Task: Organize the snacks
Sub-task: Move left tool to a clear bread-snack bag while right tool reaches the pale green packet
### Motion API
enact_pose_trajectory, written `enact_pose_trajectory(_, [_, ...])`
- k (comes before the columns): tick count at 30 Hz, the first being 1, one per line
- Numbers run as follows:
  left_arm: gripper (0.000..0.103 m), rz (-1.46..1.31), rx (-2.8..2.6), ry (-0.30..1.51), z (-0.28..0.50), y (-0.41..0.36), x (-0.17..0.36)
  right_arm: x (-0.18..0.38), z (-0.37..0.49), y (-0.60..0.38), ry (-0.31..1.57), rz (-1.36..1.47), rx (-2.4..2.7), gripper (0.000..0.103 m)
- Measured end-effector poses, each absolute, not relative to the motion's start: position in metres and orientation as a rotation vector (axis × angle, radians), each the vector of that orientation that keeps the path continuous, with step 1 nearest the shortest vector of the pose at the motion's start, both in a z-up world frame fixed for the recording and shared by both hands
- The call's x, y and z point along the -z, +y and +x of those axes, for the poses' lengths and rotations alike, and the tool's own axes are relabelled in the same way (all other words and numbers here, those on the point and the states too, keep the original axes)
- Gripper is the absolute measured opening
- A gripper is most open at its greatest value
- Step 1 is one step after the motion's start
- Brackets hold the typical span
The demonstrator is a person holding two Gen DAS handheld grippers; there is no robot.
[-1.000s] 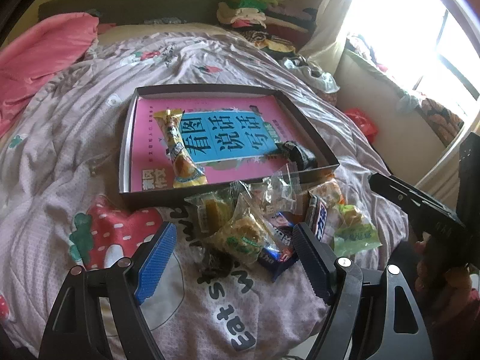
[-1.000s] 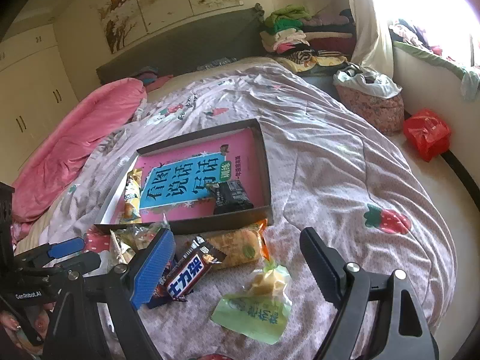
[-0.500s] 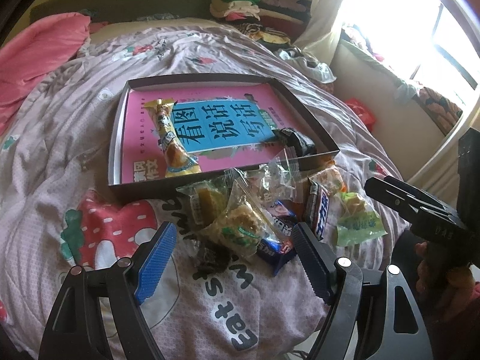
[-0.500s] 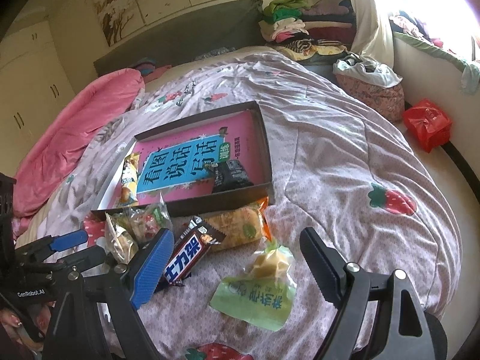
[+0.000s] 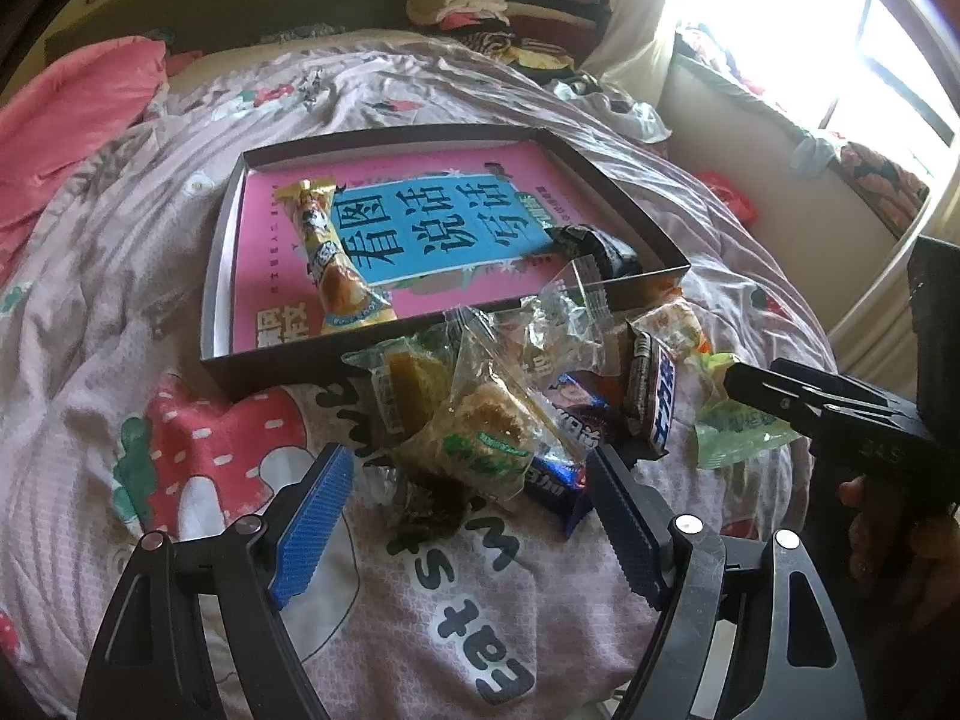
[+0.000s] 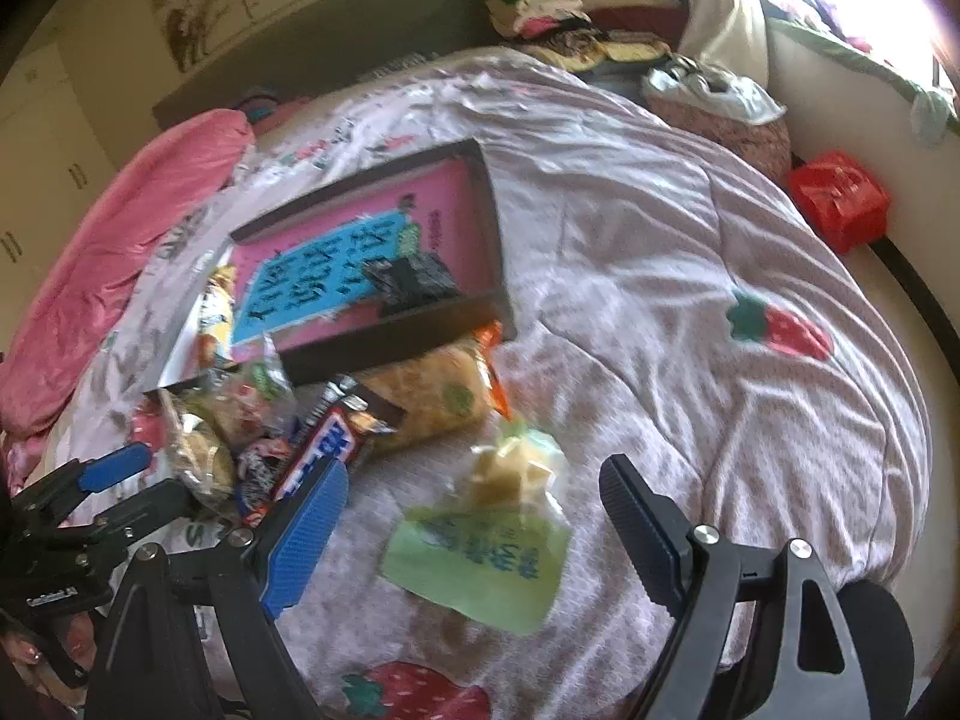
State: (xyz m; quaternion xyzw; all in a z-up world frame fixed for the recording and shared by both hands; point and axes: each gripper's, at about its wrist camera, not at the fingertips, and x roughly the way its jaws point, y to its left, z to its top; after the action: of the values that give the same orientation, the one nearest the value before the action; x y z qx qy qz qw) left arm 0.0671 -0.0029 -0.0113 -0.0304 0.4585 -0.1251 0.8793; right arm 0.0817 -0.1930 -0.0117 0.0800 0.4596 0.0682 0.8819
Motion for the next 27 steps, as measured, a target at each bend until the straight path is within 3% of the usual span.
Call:
enact_pose_trajectory(12, [0.081, -0.07, 0.245, 0.966, 0.072, -0.001, 0.019, 0.037, 0.089, -0.206, 1.034, 0.229, -0.104, 0.085])
enact_pose_trajectory(27, [0.081, -0.084, 0.266, 0.948, 0.076, -0.003, 0.024, 0.044, 0.095, -0.195, 1.019, 0.195, -0.137, 0.059])
